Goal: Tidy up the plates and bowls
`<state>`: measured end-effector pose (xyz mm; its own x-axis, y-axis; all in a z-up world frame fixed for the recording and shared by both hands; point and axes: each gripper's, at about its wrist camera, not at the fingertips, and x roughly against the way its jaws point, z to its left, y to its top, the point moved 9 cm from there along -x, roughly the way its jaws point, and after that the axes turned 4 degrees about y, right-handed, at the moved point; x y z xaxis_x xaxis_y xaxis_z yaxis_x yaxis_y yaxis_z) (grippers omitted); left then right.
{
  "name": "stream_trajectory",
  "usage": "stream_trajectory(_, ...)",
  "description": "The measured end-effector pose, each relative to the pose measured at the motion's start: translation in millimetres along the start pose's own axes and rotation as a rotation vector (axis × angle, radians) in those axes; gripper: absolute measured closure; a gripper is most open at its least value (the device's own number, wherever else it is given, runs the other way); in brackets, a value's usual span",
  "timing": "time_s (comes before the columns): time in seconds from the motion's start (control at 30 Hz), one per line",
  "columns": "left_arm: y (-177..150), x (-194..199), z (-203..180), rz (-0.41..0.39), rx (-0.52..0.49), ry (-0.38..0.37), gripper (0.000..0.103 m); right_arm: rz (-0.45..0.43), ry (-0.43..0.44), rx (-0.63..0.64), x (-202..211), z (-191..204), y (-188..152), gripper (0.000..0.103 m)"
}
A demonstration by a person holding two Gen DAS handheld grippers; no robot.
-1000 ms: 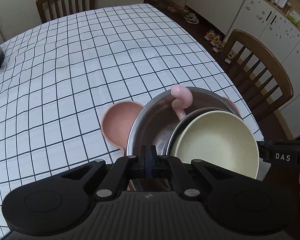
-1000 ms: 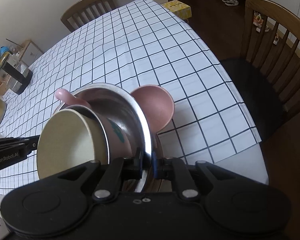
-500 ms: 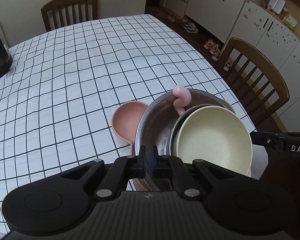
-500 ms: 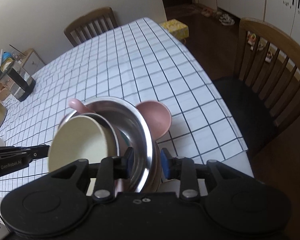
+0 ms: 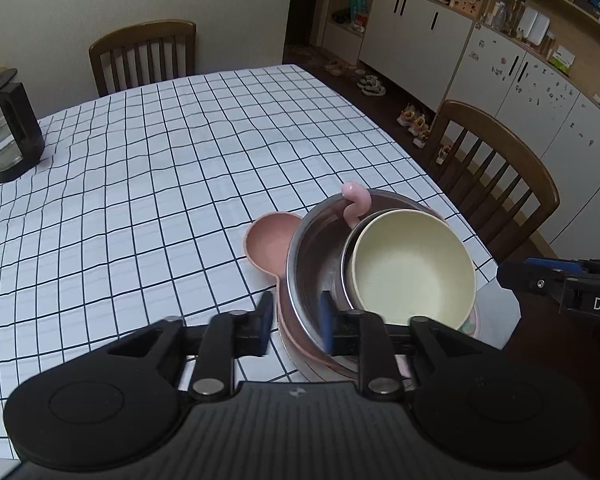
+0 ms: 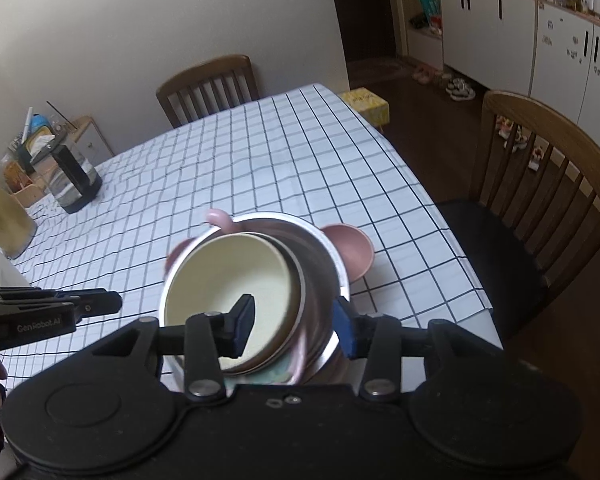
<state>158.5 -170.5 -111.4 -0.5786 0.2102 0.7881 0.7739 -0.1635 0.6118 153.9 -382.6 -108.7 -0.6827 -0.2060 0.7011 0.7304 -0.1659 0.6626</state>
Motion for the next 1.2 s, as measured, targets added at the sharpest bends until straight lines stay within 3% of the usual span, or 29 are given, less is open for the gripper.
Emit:
stream_trajectory(0.03,-1,5,2,-0.013,0.002,0.002,0.053,-0.010,0.000,0.006,3,4,-1,0.056)
stream_trajectory(0.1,-3,15,5,-0.045,0.006,0.004,0.038,-0.032,0.001,0.018,11,11,-3,0.051)
stream_trajectory(0.6,-25,70,22,-0.121,-0.004,-0.004,0.031,-0.192,0.018,0.062,59,59,-19,0.006)
stream_trajectory(0.93,-33,94,19,-0.173,-0.005,-0.043,0.020,-0.260,-0.002,0.101,79,71,-27,0.000)
stream_trajectory(1.03,-34,99,16,-0.188,0.002,-0.057,0.000,-0.262,-0.003,0.103,81,70,-28,0.000)
stream_trajectory(1.2,-32,105,12,-0.198,0.009,-0.061,0.000,-0.261,-0.003,0.111,84,72,-30,0.000)
